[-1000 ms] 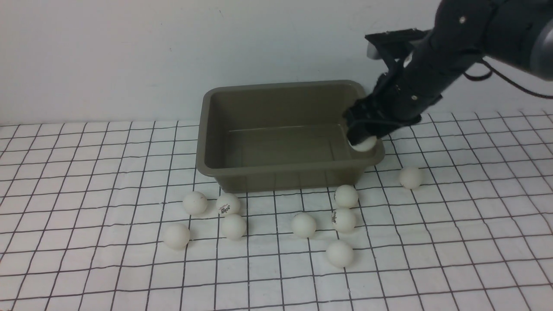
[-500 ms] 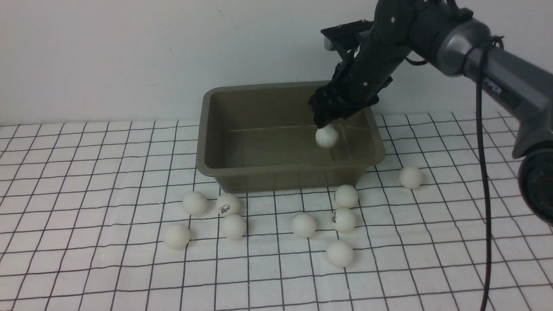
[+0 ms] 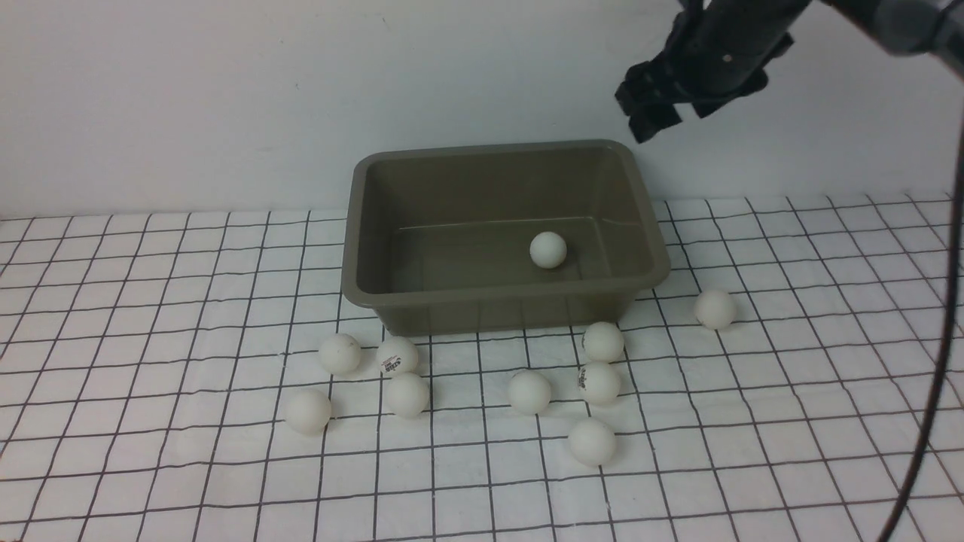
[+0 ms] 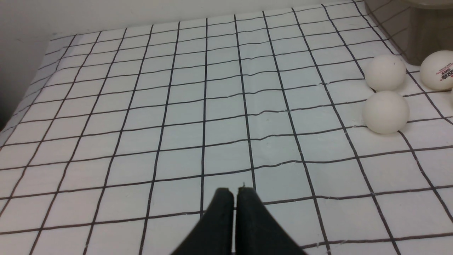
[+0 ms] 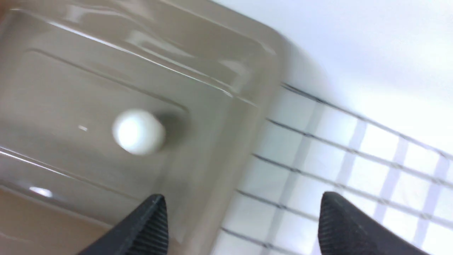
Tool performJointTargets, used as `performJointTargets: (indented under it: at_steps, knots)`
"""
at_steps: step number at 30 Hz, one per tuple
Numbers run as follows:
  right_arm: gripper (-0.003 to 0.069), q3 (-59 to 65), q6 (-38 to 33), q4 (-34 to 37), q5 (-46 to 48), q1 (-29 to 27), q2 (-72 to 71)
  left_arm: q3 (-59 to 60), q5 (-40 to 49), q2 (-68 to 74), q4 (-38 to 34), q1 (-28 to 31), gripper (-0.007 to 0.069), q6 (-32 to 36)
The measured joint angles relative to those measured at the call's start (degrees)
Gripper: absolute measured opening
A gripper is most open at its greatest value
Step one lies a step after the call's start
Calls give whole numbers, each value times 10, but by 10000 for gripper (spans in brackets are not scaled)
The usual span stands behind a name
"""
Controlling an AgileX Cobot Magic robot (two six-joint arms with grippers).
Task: Put the table tennis balls into the box on the white checkered tablecloth.
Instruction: 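Reach for and grasp a ping pong ball on the table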
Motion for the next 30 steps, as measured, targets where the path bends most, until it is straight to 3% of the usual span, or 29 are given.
performJointTargets:
  at_steps: [5,10,30]
  knots:
    - [516,92,10,3,0,-58,-50,0,0,0,0,0,-4,0]
    - [516,187,11,51,0,-102,-52,0,0,0,0,0,-4,0]
    - [516,222,1,70,-25,-76,50,0,0,0,0,0,-4,0]
